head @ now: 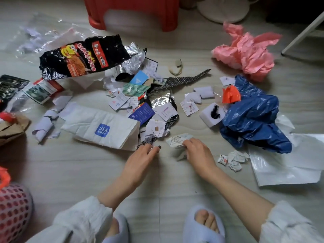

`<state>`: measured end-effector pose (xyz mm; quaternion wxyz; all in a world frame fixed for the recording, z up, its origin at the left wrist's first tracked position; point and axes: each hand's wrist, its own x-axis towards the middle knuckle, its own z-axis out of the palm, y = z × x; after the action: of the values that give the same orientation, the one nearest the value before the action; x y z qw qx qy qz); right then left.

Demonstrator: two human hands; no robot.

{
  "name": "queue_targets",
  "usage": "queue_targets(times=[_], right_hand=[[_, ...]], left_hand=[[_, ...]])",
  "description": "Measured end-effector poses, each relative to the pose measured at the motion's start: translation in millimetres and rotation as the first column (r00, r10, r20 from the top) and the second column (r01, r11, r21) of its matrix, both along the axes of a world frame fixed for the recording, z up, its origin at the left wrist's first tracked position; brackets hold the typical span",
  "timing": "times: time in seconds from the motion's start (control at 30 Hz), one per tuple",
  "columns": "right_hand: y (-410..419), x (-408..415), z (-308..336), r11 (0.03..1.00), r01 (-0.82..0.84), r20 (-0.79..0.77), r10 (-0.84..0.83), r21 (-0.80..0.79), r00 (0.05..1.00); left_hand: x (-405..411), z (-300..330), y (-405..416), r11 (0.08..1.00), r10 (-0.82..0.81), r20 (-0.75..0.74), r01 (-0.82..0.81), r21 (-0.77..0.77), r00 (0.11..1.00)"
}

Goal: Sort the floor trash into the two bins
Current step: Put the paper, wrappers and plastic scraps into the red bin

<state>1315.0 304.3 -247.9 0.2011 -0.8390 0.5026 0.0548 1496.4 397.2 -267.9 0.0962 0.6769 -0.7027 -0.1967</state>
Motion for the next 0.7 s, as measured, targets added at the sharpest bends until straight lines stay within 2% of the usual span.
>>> queue_targets(times=[0.13,0.23,0.3,0.43,0.57,0.63,0.7], right_hand=[[2,5,40,0.994,0.106,0.109,-0.104,-0.014,0.989],[11,19,88,0.993,0.110,0.224,-0.097,-0.046,0.970],[24,37,127,0.995,0.065,0.299,-0.041,-0.071,0.953],[56,86,201,0.980,-0.128,0.355,0.175,-0.153,0.918],[96,145,256,0.898,-0.348,0.326,0.425,-0.269,0.844],[118,177,275,0.878,-0.395,0.358,0.473,-0.272,0.805],[142,212,290,0.880,-0.405,0.408,0.474,-0.249,0.780]], left_hand=[[2,36,14,0.975,0.188,-0.222,-0.209,-0.076,0.957],[11,83,23,0.901,0.285,-0.400,-0.385,-0.198,0.871],[20,118,37,0.831,0.327,-0.453,-0.480,-0.280,0.829],[45,176,80,0.681,0.389,-0.473,-0.593,-0.430,0.790],[85,223,137,0.535,0.440,-0.430,-0.615,-0.579,0.788],[110,241,167,0.494,0.479,-0.397,-0.614,-0.615,0.783],[137,252,198,0.440,0.568,-0.367,-0.649,-0.621,0.736]])
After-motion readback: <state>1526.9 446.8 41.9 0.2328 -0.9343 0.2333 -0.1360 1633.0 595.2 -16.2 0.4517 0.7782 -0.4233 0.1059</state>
